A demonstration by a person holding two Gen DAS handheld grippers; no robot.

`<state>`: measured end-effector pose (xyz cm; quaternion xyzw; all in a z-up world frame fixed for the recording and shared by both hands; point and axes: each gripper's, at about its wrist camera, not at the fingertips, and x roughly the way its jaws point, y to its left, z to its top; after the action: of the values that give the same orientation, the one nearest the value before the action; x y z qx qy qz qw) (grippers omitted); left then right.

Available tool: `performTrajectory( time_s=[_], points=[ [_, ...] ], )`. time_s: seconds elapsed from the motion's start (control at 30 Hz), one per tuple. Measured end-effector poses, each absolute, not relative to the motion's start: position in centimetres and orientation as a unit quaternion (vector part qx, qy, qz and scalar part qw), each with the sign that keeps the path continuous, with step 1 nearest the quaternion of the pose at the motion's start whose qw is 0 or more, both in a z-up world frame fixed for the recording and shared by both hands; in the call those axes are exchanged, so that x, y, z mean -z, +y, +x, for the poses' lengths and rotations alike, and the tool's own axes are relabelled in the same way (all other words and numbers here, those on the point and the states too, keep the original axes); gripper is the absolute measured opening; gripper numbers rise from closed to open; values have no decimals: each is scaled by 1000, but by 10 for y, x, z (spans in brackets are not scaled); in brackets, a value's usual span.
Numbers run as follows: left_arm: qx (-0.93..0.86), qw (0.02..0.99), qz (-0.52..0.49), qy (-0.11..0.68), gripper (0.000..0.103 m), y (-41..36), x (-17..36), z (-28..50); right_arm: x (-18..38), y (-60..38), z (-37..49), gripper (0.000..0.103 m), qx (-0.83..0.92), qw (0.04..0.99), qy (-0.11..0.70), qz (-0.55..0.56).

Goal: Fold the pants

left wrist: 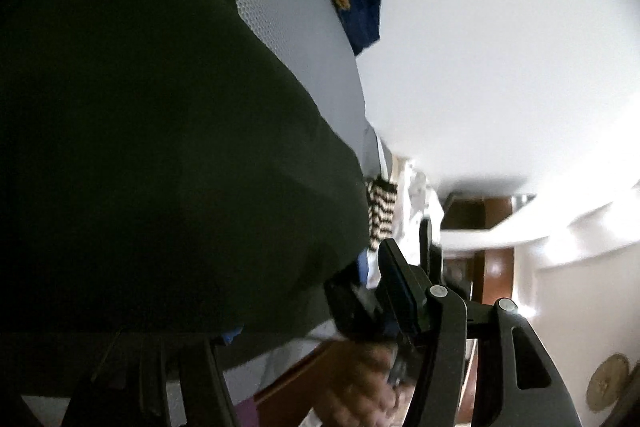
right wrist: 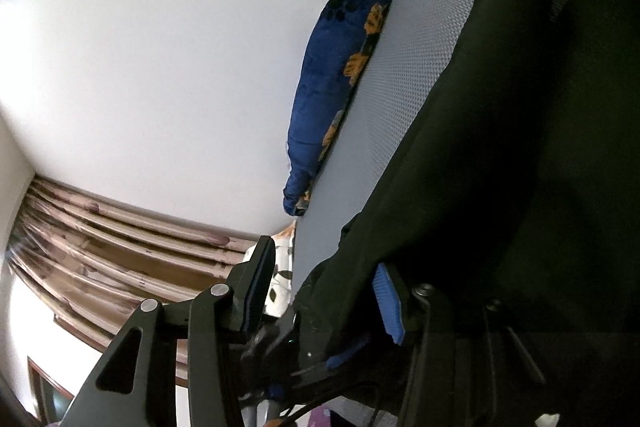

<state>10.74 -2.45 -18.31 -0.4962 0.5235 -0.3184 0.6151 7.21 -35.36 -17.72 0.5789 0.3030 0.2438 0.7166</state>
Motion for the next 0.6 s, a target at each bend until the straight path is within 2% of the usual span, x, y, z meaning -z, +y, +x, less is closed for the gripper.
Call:
performTrajectory(
  time_s=[0.03, 0.07, 0.1, 0.13, 0.17, 0.27, 0.6],
  points=[
    [312, 615, -504, 520, 59, -23, 186, 111, 178, -354, 72, 46, -243, 714, 301, 584],
    [300, 626, -494, 523, 55, -25, 186, 113, 180, -355, 71, 46, -240, 710, 300, 591],
    [291, 637, -480, 528, 46, -26, 186, 116, 181, -355, 71, 46, -239, 706, 299, 596],
    [286, 639, -474, 534, 20, -28, 186, 117, 183, -356, 71, 46, -238, 699, 296, 606],
    [279, 639, -469, 543, 16, -29, 189, 118, 187, -357, 72, 46, -236, 690, 292, 619],
    [275, 651, -457, 541, 12, -30, 188, 117, 198, -361, 74, 46, -224, 668, 283, 651],
    [279, 642, -484, 525, 12, -25, 177, 111, 228, -399, 97, 46, -133, 618, 215, 744]
  ],
)
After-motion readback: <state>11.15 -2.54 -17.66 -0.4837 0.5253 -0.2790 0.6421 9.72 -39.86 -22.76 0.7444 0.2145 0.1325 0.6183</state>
